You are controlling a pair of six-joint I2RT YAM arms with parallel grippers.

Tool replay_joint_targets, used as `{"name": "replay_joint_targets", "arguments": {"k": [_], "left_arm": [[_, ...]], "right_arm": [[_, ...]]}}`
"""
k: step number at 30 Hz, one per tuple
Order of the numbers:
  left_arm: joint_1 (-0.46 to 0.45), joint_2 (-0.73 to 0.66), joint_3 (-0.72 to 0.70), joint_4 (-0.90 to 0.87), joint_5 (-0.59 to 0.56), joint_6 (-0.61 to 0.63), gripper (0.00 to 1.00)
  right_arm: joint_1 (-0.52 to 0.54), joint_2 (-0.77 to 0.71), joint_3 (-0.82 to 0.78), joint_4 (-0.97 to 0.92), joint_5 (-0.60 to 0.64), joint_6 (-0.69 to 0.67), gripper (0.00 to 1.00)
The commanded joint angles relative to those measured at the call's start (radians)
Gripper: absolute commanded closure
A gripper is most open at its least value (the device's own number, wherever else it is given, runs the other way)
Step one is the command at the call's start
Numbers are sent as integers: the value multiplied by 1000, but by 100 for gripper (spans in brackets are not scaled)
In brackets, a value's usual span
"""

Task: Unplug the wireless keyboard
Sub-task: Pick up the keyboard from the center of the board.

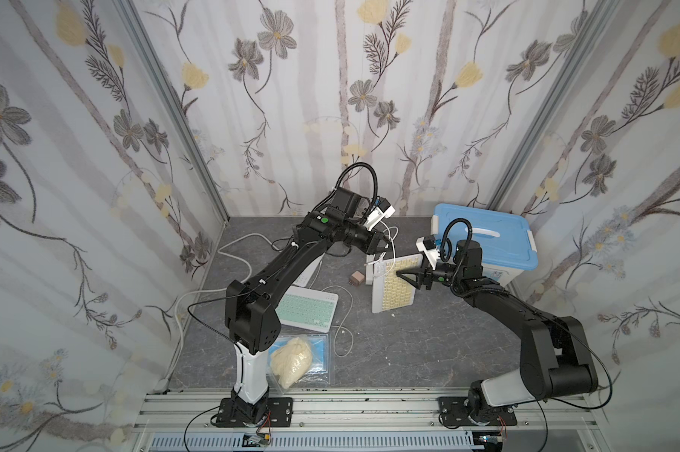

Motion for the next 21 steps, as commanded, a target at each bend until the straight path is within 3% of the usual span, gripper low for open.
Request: {"name": "replay_joint_targets", "arguments": {"k": [1,14,21], "left_arm": [[15,0,-9,35,-11,18,100],[65,36,-70,226,-48,-143,100],[64,21,-114,272,-46,-178,95]], "right_arm": [[13,-24,-24,16,-47,-34,37],[73,-142,-165,140,-41,105,66],[80,-130,-142,127,5,225,94]]}}
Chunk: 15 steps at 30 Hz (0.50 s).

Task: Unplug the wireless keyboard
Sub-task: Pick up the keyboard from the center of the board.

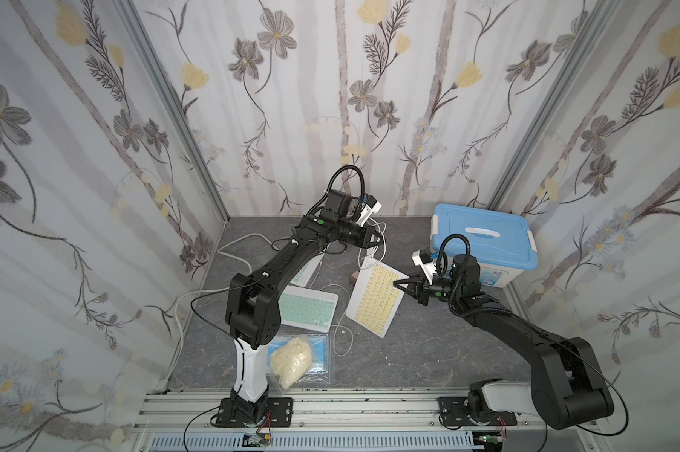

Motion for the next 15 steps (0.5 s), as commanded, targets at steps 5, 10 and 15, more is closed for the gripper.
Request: {"name": "replay_joint_targets", "arguments": {"k": [5,10,15], "left_arm": [[0,-37,-35,112,0,-51,87],[-1,-60,-37,150,-8,-115,67],[-11,-61,-57,260,-41,-235,52]], "right_arm": [[4,-20,12,11,37,120,100],[4,-137,14,-163,179,209,100],[4,-283,0,-356,317,329,100]]}}
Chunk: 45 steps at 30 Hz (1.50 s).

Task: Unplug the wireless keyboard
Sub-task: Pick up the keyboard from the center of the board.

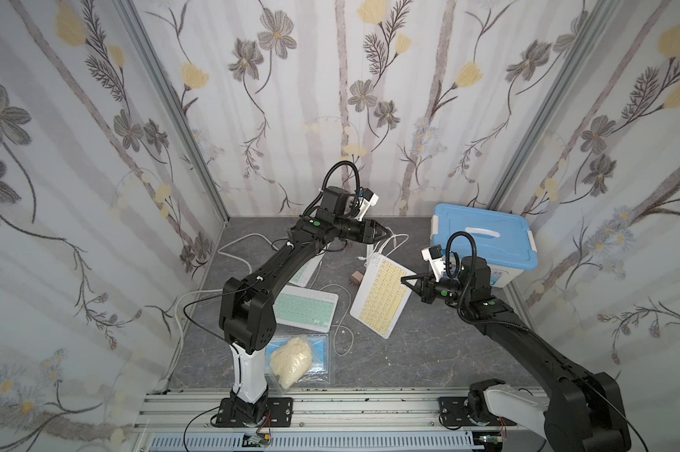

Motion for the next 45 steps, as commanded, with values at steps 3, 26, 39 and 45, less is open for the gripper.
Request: {"name": "replay_joint_targets", "arguments": {"k": [3,26,39,45], "left_arm": [[-25,4,-19,148,-65,-127,51],[-76,-189,-349,271,23,-117,27],[-79,-207,-317,166,213,18,17],[-101,-221,-341,256,315,-30,36]], "right_arm": [[-2,-147,-15,-240,152,152,100],[-281,-338,194,-387,-82,260,100],[-274,-348,93,-205,-370,231,100],[-268,-352,27,-133,-416,250,100]]}}
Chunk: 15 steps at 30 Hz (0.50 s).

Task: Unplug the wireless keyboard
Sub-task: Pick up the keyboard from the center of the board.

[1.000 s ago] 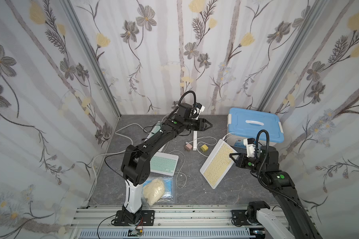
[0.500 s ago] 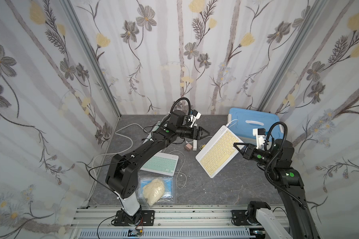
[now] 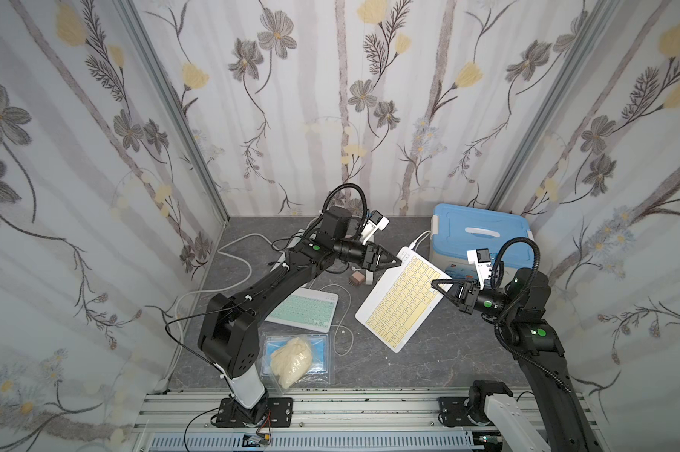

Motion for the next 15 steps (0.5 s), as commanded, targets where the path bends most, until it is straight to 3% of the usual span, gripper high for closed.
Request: {"name": "replay_joint_targets", "arguments": {"k": [1,6,15], "left_arm": [[-10,-24,-13,69,78,-1,40],[-10,-51,-61,125,127,-39,62],[-16,-102,-99,126,195,-29,79]], "right_arm": [[4,0,-23,130,-74,18,100],[17,-2,-51,186,-81,31,100],[39,-8,-86,295,-80,81,100]]}}
